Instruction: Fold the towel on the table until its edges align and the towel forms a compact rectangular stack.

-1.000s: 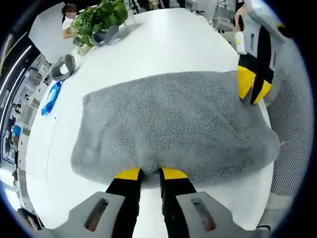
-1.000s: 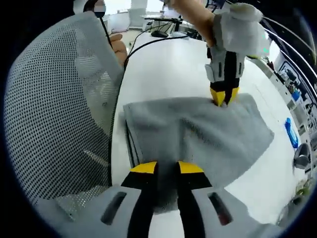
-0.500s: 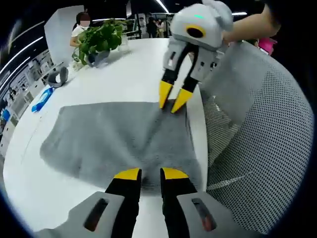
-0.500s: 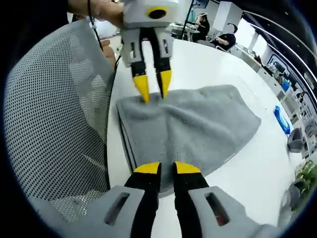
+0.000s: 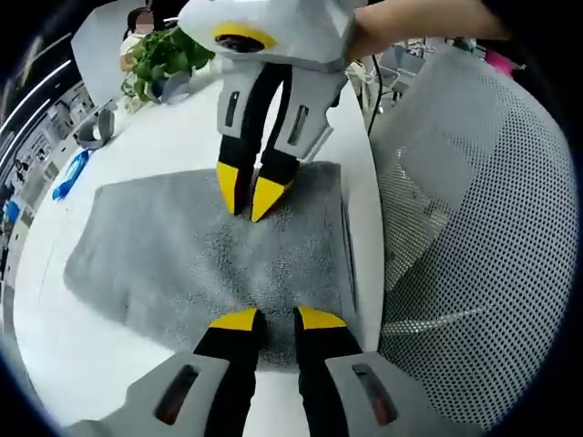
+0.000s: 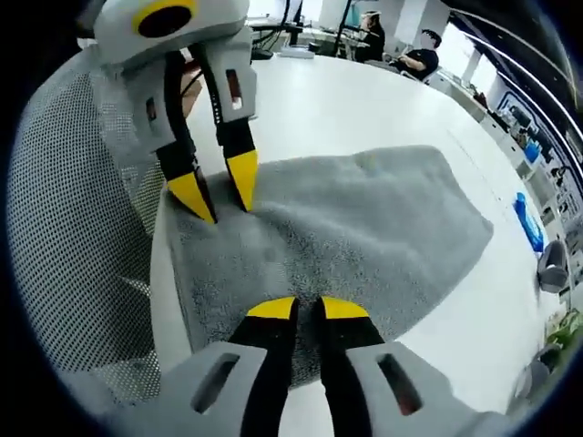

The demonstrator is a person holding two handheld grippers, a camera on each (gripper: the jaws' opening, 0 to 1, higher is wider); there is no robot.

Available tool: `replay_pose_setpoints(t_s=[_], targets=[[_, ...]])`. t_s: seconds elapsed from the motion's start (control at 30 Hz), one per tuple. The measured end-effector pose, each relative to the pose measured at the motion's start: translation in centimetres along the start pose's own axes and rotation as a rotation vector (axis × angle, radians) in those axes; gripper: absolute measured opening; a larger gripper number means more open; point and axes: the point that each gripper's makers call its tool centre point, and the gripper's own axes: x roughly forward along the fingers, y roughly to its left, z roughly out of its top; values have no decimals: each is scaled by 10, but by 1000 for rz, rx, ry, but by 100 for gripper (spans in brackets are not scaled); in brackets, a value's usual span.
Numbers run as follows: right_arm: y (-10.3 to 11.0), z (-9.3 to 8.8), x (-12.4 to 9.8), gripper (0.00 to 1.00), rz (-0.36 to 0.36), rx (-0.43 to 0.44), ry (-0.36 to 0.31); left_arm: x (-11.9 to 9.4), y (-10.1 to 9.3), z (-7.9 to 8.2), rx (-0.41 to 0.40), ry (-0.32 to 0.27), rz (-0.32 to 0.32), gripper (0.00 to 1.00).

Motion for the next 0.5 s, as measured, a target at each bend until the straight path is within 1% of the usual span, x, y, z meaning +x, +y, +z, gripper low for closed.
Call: replay_pose_setpoints(t_s=[0.03, 0.07, 0.1, 0.2, 0.3, 0.43, 0.5], targets=[[-1, -2, -2, 7, -3, 22, -2, -1, 0, 1, 1, -11, -2, 16], [-1, -3, -2, 7, -7, 44, -18, 0, 0, 1, 4, -15, -5, 16], [-1, -3, -2, 7, -10, 51, -27, 0, 0, 1, 10, -16, -8, 15], [0, -3, -2, 6, -19, 45, -41, 1, 0, 1, 50, -3, -15, 15], [0, -3, -2, 6, -23, 57, -45, 1, 0, 1, 80, 8, -14, 15], [3, -3, -2, 6, -34, 68, -47, 0, 1, -2, 93, 6, -12, 14], [4, -2, -2, 6, -41, 92, -58, -1, 2, -3, 89, 2, -8, 14]])
